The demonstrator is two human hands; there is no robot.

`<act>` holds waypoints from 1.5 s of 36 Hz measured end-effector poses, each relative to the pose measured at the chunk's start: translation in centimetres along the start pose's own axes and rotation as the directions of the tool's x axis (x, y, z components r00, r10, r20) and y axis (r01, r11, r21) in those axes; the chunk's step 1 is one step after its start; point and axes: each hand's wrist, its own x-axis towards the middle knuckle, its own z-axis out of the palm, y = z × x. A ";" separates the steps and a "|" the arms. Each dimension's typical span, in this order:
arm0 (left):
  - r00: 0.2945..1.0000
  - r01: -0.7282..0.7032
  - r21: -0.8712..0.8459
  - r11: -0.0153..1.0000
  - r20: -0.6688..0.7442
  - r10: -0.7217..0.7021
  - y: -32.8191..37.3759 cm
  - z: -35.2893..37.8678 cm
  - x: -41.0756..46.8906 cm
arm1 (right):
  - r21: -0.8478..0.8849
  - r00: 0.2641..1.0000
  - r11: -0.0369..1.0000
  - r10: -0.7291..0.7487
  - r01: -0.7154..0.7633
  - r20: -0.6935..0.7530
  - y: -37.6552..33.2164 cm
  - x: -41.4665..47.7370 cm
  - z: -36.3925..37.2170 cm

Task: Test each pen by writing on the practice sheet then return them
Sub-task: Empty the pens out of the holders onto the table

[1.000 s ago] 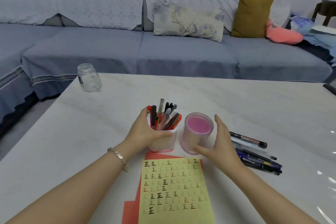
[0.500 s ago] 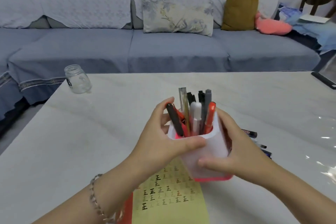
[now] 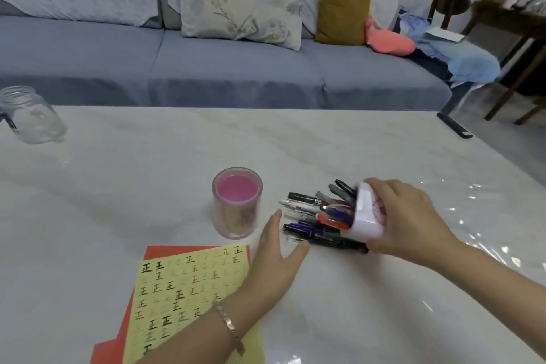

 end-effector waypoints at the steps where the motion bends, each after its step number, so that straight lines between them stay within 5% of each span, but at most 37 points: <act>1: 1.000 -0.009 -0.004 1.000 -0.008 0.008 0.0 0.3 0.4 | -0.067 0.999 0.997 -0.034 0.034 0.002 0.1 0.6 0.1; 5: 0.998 -0.061 -0.007 0.998 -0.026 0.061 -0.3 1.3 2.5 | -0.249 0.988 0.957 -0.154 0.150 0.005 -0.5 2.9 0.8; 10: 0.990 -0.143 0.211 0.967 0.022 0.142 -1.1 2.1 4.4 | -0.444 0.949 0.874 -0.283 0.197 -0.137 0.0 4.3 2.2; 16: 0.981 -0.193 0.565 0.803 0.102 0.164 -2.5 3.1 5.0 | -0.520 0.919 0.814 -0.374 0.259 -0.128 1.4 3.6 1.8; 23: 0.986 -0.167 0.675 0.718 0.095 0.140 -2.4 3.4 5.4 | -0.604 0.865 0.725 -0.489 0.330 -0.115 2.9 1.8 0.3; 29: 0.971 -0.237 0.765 0.599 0.198 0.132 -1.8 3.0 5.7 | -0.460 0.879 0.853 -0.397 0.247 -0.265 4.4 0.6 -0.2; 34: 0.965 -0.260 0.822 0.506 0.245 0.098 -0.8 2.6 6.3 | -0.016 0.979 0.993 -0.122 0.121 -0.165 3.7 -0.1 0.1; 38: 0.966 -0.257 0.667 0.699 0.201 0.163 0.5 1.5 5.4 | 0.461 0.994 0.885 -0.012 0.059 -0.105 1.9 -1.4 -0.5; 41: 0.981 -0.184 0.165 0.969 0.091 0.171 3.0 -0.5 2.7 | 0.657 0.991 0.752 0.041 0.055 -0.130 -0.1 -2.6 -1.1; 44: 0.990 -0.074 -0.290 0.954 0.097 0.107 5.3 -3.1 -0.3 | 0.798 0.990 0.596 0.044 0.084 -0.137 -2.6 -3.4 -1.1; 48: 0.963 -0.163 -0.282 0.945 0.162 0.215 5.9 -6.4 -3.5 | 0.874 0.994 0.473 -0.064 0.113 -0.094 -7.3 -3.9 -0.7; 54: 0.964 -0.265 -0.193 0.945 -0.071 0.256 5.4 -11.4 -7.5 | 0.853 0.976 0.491 -0.200 0.180 -0.091 -13.9 -3.7 -0.1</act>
